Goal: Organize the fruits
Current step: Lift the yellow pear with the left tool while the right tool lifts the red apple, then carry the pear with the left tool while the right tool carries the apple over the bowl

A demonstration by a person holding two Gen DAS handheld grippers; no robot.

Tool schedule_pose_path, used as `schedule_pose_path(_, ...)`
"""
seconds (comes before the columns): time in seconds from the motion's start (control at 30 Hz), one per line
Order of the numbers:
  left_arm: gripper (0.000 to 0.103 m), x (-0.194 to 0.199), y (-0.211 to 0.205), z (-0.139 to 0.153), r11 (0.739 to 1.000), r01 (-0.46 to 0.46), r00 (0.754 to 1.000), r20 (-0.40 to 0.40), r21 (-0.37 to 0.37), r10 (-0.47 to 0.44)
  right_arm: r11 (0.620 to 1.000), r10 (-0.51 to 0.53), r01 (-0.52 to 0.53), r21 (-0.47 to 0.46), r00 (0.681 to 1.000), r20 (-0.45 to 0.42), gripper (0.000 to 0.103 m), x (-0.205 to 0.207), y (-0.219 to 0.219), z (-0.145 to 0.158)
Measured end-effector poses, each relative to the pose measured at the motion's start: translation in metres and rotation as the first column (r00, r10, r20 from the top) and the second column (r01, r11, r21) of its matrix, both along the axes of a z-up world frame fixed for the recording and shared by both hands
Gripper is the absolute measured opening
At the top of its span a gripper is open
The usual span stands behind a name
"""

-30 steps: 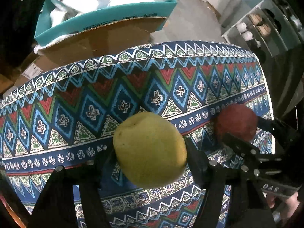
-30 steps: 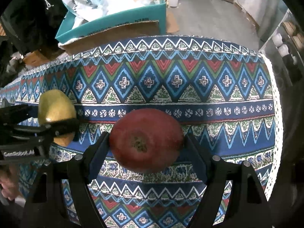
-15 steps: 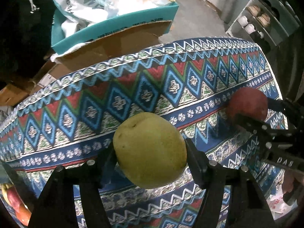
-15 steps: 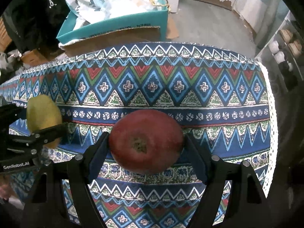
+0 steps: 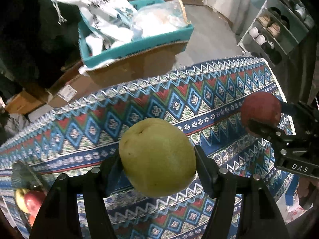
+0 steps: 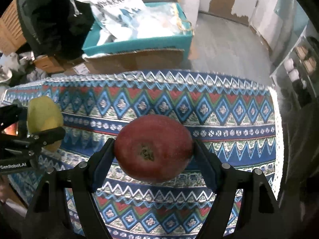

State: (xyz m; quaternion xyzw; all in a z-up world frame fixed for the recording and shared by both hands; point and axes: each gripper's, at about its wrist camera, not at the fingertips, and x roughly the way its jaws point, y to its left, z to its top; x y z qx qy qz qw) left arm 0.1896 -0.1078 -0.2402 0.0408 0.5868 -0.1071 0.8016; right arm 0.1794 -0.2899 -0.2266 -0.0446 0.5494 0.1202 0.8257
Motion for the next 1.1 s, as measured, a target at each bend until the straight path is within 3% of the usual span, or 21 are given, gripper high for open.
schedule_pose_path(0.3,0.069,-0.021,0.023,0.045,1.0,0.005,0.997,0.082,0.015,-0.006,0.999,0.044,-0.045,0.024,0.997,0.067,0.078,-0.017,0.022,0.042)
schedule_pose_path(0.7,0.069,-0.056,0.075,0.092,0.998,-0.041,0.989,0.138,-0.055,0.048,0.987,0.116,-0.131,0.09,0.981,0.154,0.078,-0.038,0.061,0.09)
schedule_pose_path(1.1,0.069,-0.085,0.128,0.113,0.997,-0.062,0.983,0.168,-0.048,0.069,0.967,0.19,-0.219,0.13,0.96,0.205,0.078,-0.056,0.11,0.121)
